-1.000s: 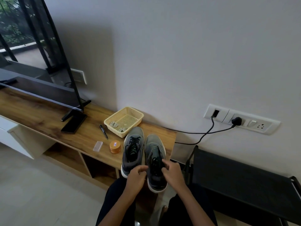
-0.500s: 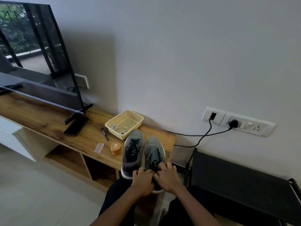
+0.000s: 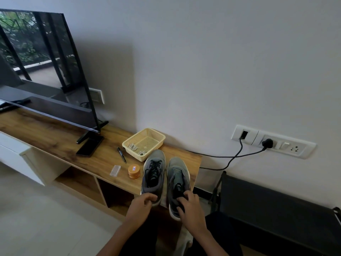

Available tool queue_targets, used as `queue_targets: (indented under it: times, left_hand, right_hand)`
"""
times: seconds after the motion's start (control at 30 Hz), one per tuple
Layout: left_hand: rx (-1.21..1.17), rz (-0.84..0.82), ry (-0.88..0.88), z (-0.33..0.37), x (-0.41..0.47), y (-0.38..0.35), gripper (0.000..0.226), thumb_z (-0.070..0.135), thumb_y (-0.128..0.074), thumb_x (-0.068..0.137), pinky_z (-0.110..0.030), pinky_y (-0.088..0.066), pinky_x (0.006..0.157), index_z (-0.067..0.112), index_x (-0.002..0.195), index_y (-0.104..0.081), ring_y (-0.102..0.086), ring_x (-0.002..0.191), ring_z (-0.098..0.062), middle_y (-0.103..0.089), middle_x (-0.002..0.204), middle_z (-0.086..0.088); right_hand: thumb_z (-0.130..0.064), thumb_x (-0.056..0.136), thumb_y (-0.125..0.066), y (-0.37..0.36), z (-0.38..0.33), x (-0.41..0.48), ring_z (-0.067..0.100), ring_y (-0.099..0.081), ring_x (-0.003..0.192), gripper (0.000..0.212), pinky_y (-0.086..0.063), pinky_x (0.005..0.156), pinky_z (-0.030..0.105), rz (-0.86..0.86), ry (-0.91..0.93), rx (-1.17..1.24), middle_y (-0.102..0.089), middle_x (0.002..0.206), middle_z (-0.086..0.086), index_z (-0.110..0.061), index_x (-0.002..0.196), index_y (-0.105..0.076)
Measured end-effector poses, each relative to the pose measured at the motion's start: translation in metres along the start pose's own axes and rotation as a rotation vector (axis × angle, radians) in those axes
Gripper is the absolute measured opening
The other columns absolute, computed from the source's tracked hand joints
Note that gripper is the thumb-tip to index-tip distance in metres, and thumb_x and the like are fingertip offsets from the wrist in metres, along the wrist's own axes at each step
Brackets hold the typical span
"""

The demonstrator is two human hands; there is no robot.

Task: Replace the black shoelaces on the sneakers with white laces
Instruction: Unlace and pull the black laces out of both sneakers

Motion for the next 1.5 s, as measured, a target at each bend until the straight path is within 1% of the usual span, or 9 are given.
queue_targets:
  times: [0.3, 0.47, 0.57, 0.7, 1.0, 1.07, 1.17, 1.33, 1.5]
  left_hand:
    - [-0.089, 0.078, 0.058, -0.017, 0.012, 0.028, 0.029, 0.001, -0.051, 0.092, -0.023, -0.049, 0.089, 0.028, 0.095, -0.062, -0.061, 0.099, -0.006, -0.066, 0.101, 0.008]
    - [0.16, 0.094, -0.056, -0.019, 0.025, 0.029, 0.038, 0.009, -0.059, 0.088, -0.014, -0.043, 0.086, 0.027, 0.12, -0.058, -0.054, 0.105, -0.005, -0.052, 0.12, 0.008]
    - [0.39, 0.007, -0.1, -0.014, 0.03, 0.024, 0.049, 0.022, -0.061, 0.087, -0.022, -0.036, 0.1, 0.032, 0.133, -0.048, -0.035, 0.127, -0.014, -0.035, 0.137, 0.006]
    - [0.494, 0.017, -0.098, -0.004, 0.03, 0.017, 0.043, 0.029, -0.058, 0.09, -0.03, -0.039, 0.104, 0.03, 0.131, -0.046, -0.034, 0.128, -0.017, -0.029, 0.143, 0.001]
    - [0.32, 0.096, -0.111, -0.017, -0.005, -0.014, 0.038, 0.035, -0.058, 0.089, -0.017, -0.033, 0.1, 0.034, 0.127, -0.051, -0.028, 0.133, -0.01, -0.018, 0.149, 0.009]
    - [0.229, 0.131, -0.108, -0.017, -0.011, -0.018, 0.036, 0.04, -0.056, 0.09, -0.014, -0.034, 0.098, 0.034, 0.126, -0.054, -0.031, 0.13, -0.004, -0.023, 0.145, 0.014]
    - [0.098, 0.27, -0.061, -0.016, -0.01, -0.018, 0.029, 0.032, -0.055, 0.093, -0.002, -0.038, 0.082, 0.031, 0.122, -0.056, -0.043, 0.116, 0.004, -0.033, 0.133, 0.019]
    - [0.01, 0.379, -0.05, -0.015, 0.011, -0.017, 0.033, 0.014, -0.056, 0.092, -0.01, -0.048, 0.082, 0.031, 0.12, -0.057, -0.052, 0.112, -0.005, -0.039, 0.136, 0.007]
    - [0.365, 0.221, -0.113, -0.012, 0.03, -0.011, 0.037, 0.019, -0.051, 0.093, -0.032, -0.05, 0.097, 0.033, 0.127, -0.056, -0.034, 0.133, -0.017, -0.021, 0.149, 0.004]
  right_hand:
    - [-0.015, 0.085, -0.064, 0.001, 0.02, 0.048, 0.023, -0.051, 0.102, 0.023, -0.047, 0.08, 0.03, 0.131, -0.057, -0.079, -0.056, 0.108, 0.003, -0.015, 0.108, -0.067]
    - [-0.013, 0.068, -0.079, -0.001, 0.031, 0.059, 0.023, -0.055, 0.081, 0.024, -0.047, 0.064, 0.033, 0.172, -0.099, -0.148, -0.061, 0.09, -0.001, -0.018, 0.091, -0.071]
    - [-0.019, 0.064, -0.082, -0.004, 0.022, 0.06, 0.032, -0.057, 0.091, 0.033, -0.048, 0.07, 0.042, 0.158, -0.192, -0.156, -0.062, 0.102, 0.005, -0.017, 0.096, -0.071]
    - [-0.015, 0.06, -0.082, -0.008, -0.009, 0.055, 0.033, -0.058, 0.097, 0.04, -0.049, 0.076, 0.047, 0.216, -0.145, -0.138, -0.061, 0.107, 0.009, -0.015, 0.098, -0.071]
    - [-0.005, 0.076, -0.07, -0.038, -0.04, 0.036, 0.023, -0.055, 0.101, 0.036, -0.053, 0.078, 0.03, 0.158, 0.052, 0.049, -0.055, 0.118, 0.01, -0.017, 0.11, -0.067]
    - [-0.016, 0.084, -0.063, -0.042, -0.037, 0.032, 0.025, -0.055, 0.105, 0.023, -0.052, 0.078, 0.03, 0.144, 0.054, 0.088, -0.054, 0.123, 0.012, -0.015, 0.105, -0.069]
    - [-0.03, 0.088, -0.039, -0.05, -0.031, 0.03, 0.028, -0.054, 0.111, 0.038, -0.049, 0.082, 0.032, 0.089, 0.009, 0.153, -0.053, 0.127, 0.014, -0.014, 0.105, -0.07]
    - [-0.032, 0.087, -0.021, -0.062, -0.012, 0.021, 0.031, -0.052, 0.12, 0.056, -0.047, 0.09, 0.037, 0.118, 0.058, 0.236, -0.048, 0.136, 0.016, -0.022, 0.127, -0.059]
    - [-0.032, 0.09, -0.021, -0.065, 0.0, 0.02, 0.026, -0.055, 0.11, 0.053, -0.052, 0.077, 0.037, 0.185, 0.026, 0.289, -0.051, 0.128, 0.01, -0.021, 0.127, -0.057]
Point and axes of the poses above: each hand's wrist, its own x-axis towards the middle knuckle, its own y-axis out of the back of the hand, z = x × y, the point moved 1 cm from there along x, towards the middle knuckle
